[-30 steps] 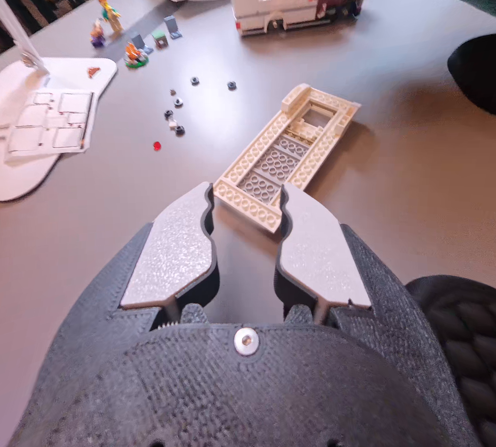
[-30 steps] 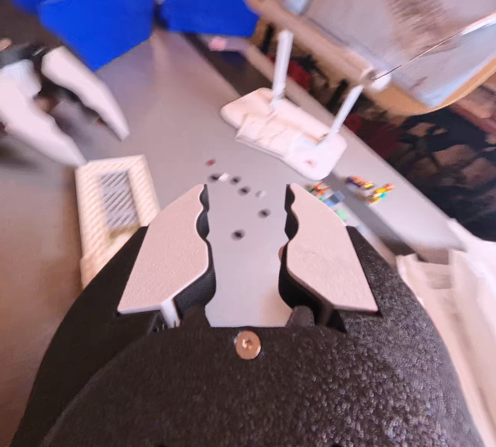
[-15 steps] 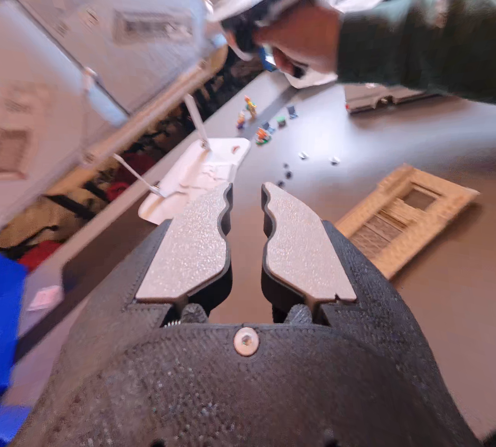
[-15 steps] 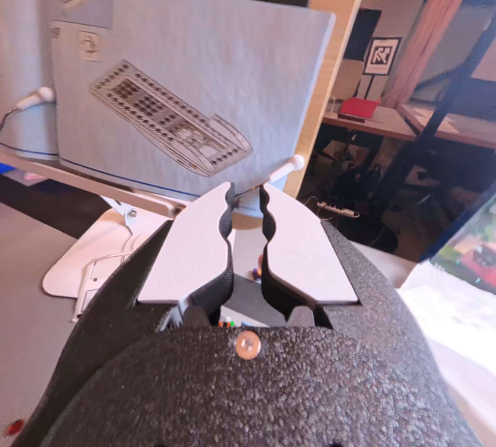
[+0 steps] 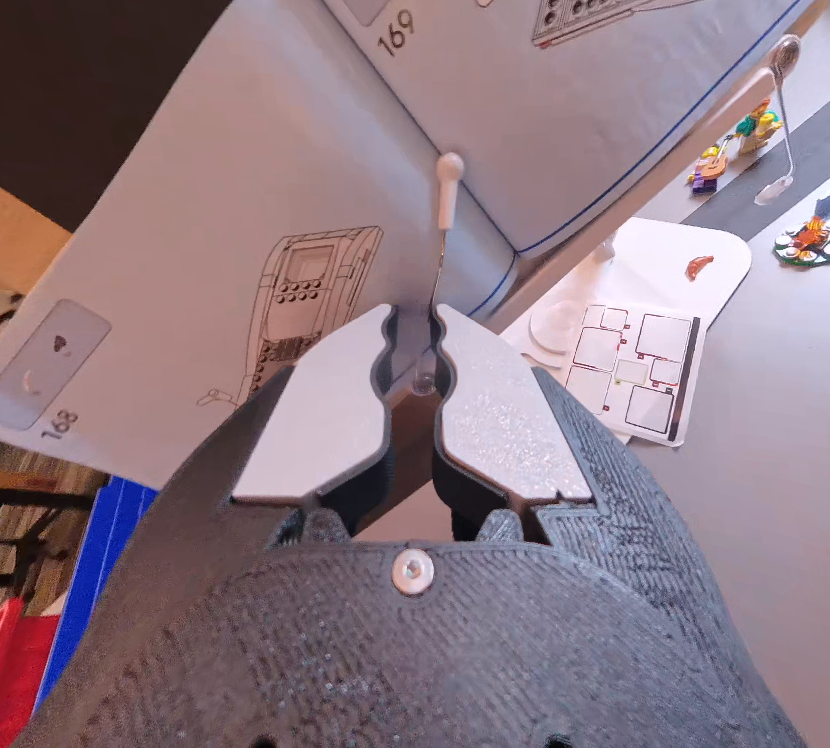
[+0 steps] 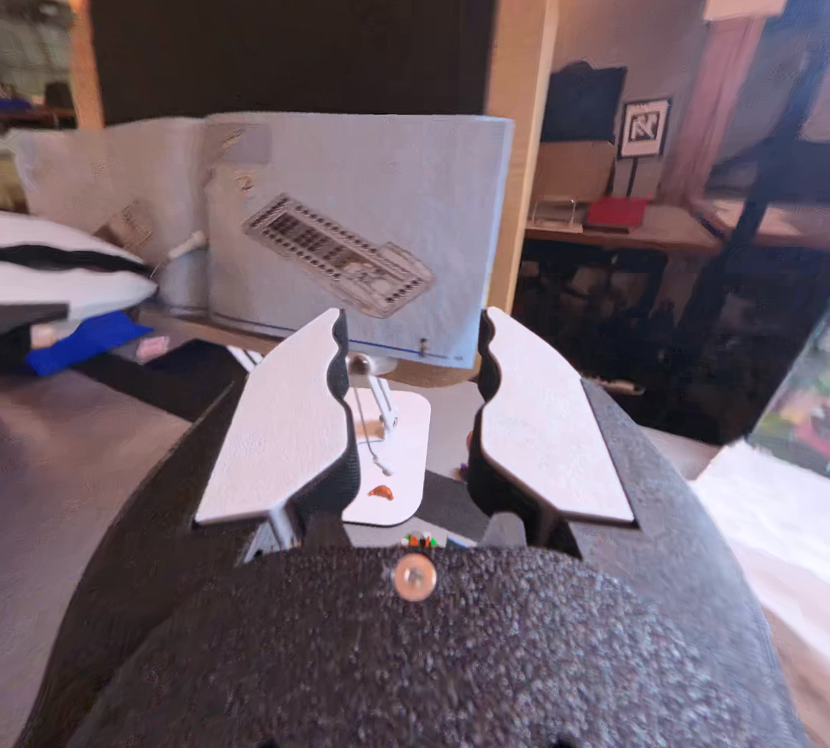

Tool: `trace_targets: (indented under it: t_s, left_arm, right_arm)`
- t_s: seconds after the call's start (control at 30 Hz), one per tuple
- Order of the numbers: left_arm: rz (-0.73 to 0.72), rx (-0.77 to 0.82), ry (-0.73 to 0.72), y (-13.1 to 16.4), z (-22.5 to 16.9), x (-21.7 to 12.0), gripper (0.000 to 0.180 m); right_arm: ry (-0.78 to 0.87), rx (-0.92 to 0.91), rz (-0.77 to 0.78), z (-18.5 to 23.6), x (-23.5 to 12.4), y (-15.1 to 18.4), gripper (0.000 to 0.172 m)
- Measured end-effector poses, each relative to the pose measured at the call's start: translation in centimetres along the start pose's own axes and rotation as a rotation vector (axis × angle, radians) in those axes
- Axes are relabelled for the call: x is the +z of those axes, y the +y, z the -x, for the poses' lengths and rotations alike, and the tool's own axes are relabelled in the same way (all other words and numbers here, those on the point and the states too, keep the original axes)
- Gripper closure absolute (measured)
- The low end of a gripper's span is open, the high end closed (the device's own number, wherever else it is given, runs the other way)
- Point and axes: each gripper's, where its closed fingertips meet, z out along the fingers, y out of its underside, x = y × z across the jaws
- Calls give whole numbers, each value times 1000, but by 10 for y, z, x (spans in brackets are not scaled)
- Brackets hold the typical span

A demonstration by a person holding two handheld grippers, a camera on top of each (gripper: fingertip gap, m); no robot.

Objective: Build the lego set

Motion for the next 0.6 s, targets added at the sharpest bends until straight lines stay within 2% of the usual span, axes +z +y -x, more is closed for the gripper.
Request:
trace_targets:
  t_s: [0.07,0.17,0.23,0.3,0.4,0.47,0.5,0.53,0.6]
  left_arm:
    - [-45,-104,34,2,-2,-1,178]
    - [-122,-436,-4,13,16,-10,178]
    - [-145,-707,14,35,25,-13,175]
    - [-179,-992,113,51,20,-12,174]
    - [-261,-1322,229,59,11,-10,173]
    - [-300,-1397,252,61,9,-9,173]
    - [-309,-1379,243,60,10,-9,173]
    - [-308,-1317,216,59,12,-10,174]
    - [-284,-1121,122,51,20,-13,174]
  right_arm:
    - [-48,-188,32,28,10,0,112]
    - [-57,-345,69,43,32,5,107]
    - [-31,-399,103,42,45,8,105]
    - [18,-419,153,33,57,14,102]
    - [63,-399,174,25,63,20,105]
    - [79,-402,191,23,61,22,105]
    - [71,-395,194,26,59,19,104]
    - [51,-382,179,30,56,11,102]
    - [-30,-317,50,52,42,-28,99]
